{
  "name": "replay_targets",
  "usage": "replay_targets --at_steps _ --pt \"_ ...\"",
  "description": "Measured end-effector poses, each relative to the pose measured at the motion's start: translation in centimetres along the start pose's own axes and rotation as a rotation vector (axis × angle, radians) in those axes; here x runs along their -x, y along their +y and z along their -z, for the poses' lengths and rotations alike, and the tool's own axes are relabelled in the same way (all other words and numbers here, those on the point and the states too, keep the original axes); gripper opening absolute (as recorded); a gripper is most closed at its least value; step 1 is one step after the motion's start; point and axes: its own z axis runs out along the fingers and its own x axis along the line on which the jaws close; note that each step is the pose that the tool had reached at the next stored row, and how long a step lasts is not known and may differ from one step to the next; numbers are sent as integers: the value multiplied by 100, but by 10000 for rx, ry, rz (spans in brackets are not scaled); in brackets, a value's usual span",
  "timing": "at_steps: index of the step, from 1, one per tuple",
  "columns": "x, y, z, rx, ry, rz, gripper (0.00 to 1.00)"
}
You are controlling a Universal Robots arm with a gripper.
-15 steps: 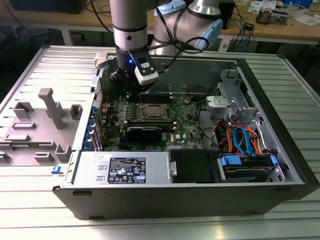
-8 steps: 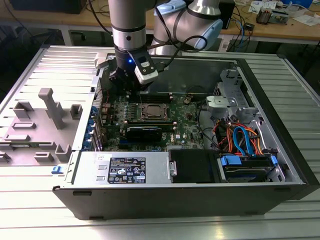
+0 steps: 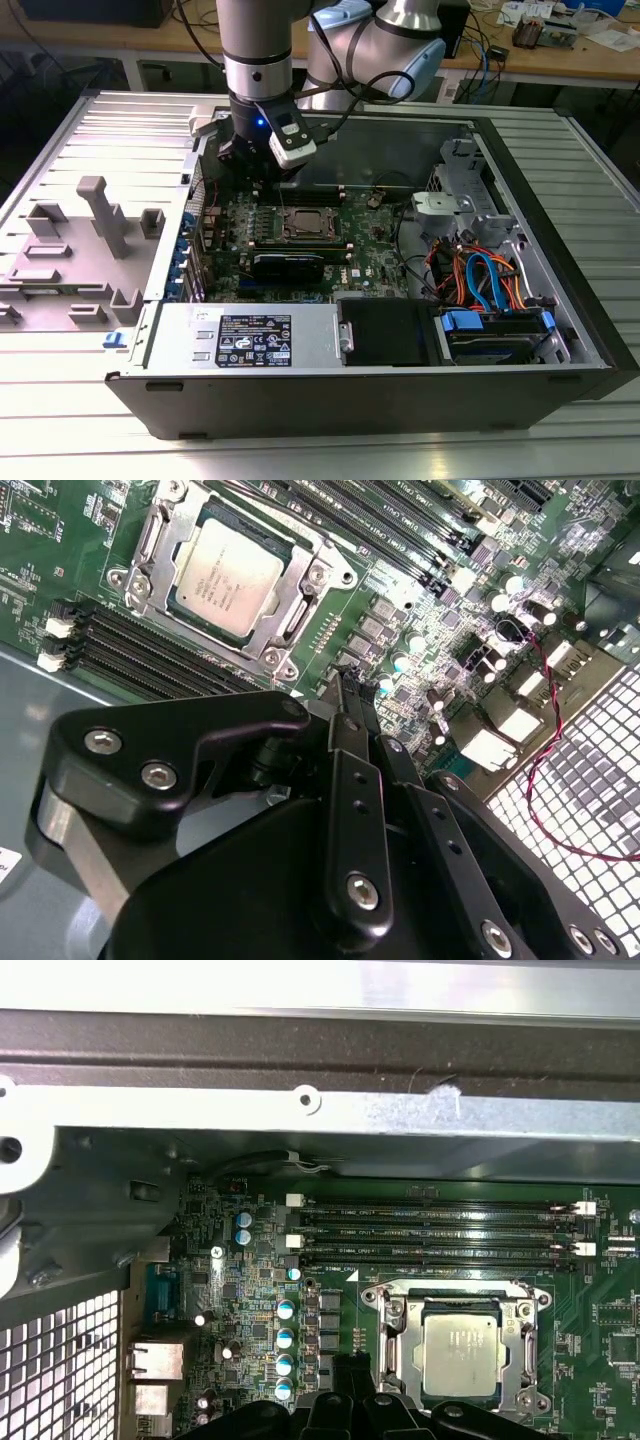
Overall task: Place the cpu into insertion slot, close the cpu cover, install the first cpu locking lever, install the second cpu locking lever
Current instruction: 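Install the first cpu locking lever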
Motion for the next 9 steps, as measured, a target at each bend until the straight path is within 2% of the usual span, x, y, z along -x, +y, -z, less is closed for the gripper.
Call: replay_targets --at_steps 9 --pt "-3 32 -1 -7 0 77 11"
